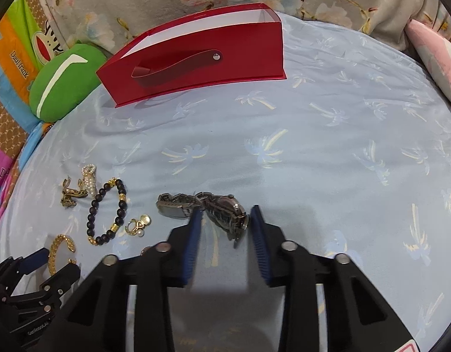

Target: Organize jewelry

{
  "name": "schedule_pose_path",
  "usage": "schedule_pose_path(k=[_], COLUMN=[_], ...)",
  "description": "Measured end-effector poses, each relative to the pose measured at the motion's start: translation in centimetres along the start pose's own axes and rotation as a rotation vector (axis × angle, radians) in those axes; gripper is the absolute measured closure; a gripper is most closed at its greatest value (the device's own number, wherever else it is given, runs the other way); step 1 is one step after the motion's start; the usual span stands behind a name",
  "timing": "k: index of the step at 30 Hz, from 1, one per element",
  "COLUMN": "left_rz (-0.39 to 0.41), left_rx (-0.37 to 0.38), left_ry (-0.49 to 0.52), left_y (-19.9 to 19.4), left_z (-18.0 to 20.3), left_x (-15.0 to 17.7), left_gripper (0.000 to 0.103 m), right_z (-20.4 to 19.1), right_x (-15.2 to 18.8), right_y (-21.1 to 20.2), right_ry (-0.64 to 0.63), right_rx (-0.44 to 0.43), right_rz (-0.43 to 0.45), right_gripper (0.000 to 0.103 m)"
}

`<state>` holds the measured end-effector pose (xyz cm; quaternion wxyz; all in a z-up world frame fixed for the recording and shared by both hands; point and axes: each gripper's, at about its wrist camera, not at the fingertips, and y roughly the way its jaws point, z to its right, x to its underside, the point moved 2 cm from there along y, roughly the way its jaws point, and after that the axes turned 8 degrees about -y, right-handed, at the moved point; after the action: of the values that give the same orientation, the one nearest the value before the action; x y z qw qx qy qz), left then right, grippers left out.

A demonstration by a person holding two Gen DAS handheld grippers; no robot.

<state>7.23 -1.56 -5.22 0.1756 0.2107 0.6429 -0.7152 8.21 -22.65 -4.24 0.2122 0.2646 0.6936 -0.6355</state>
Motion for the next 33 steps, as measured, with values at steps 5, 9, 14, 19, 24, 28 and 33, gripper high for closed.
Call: schedule_pose_path(k=[5,9,14,19,24,28,33], left_rz=[-0.006,-0.016,0.007,0.046,0.112,0.163,0.230], left_rx=[0.042,0.074,0.102,0.127,0.140,0.136,0.115], left_ry=[0.014,0.017,0.023,0.037,0.059,0.074,0.083], left_y=[-0.3,-0.7,-2.3,-4.7,-7.4,-9.0,-10.5], left_z=[0.3,0.6,0.6,0.7,0.8,0.9,0.6], left_x=[0.1,0.4,0.6,0.2,-0.7,-1.9,-4.0], left_gripper=[0.049,0.050,0.050,0.050,0.050,0.050,0.049], right_z=[0.0,0.1,-0.1,-0.3,-0.5,-0.9,-1.5], right_x=[0.5,1.0,1.2,0.9,0.2,-0.7,-2.1], right_y=[-0.6,-1.8,-4.7,-8.0,-10.6,-12.1,-12.8], right_ry=[0.019,0.042,0.043,0.037,0.031,0.005,-0.027], right_rx=[-0.021,-0.035,-0.016,-0.002,0.005,0.019,0.032], right_rz=[0.009,0.026,0.075,0.133,0.182,0.222,0.256], right_gripper=[0.087,0.087,0.087,0.087,0.088,0.088,0.088])
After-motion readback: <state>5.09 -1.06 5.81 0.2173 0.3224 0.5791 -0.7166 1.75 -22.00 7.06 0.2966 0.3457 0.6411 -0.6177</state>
